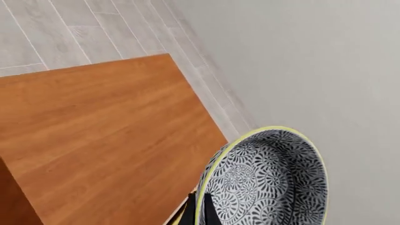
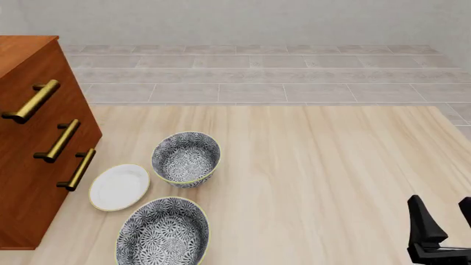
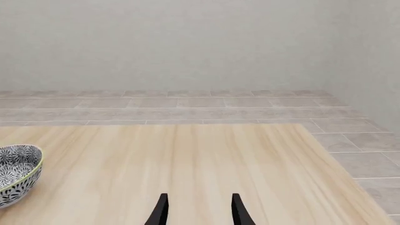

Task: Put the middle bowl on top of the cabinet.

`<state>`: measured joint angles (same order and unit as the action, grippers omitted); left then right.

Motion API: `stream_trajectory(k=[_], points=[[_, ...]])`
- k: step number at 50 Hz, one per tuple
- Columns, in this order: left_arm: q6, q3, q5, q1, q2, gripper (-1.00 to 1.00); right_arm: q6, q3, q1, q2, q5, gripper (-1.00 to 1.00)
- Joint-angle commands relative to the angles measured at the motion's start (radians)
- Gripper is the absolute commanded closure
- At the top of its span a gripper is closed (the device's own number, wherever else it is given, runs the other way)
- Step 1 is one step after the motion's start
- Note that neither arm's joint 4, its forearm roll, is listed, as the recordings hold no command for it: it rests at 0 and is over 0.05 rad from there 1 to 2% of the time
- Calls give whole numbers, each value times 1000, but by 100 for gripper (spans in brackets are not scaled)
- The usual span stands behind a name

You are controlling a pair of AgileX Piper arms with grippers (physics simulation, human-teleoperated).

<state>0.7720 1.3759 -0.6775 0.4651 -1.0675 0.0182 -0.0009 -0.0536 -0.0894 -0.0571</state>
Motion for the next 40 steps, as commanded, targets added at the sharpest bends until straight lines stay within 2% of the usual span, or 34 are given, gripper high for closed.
stream_trajectory(k=[1, 4, 7, 10, 13, 14, 21, 23, 29, 36, 40], points=[[-13, 39, -22, 48, -27, 100, -2, 0, -3, -5, -5, -100], [21, 12, -22, 40, -32, 100, -3, 1, -2, -12, -14, -100], [25, 12, -32, 56, -42, 100, -4, 1, -4, -12, -15, -100], [85, -40, -18, 50, -32, 100, -4, 1, -4, -9, -11, -100], [77, -36, -19, 56, -36, 100, -4, 1, -2, -5, -7, -100], [103, -59, -15, 50, -33, 100, -4, 1, -3, -4, -7, -100], [137, -84, -17, 37, -14, 100, -4, 1, -5, 0, -4, -100], [123, -64, -23, 54, -16, 100, -2, 1, -5, 1, -4, -100], [155, -71, -28, 56, -7, 100, -1, 1, -6, -4, -6, -100], [156, -27, -54, 64, -4, 100, 1, 0, -4, -10, -7, -100], [187, -24, -60, 67, -3, 100, 2, 0, -3, -13, -10, -100]])
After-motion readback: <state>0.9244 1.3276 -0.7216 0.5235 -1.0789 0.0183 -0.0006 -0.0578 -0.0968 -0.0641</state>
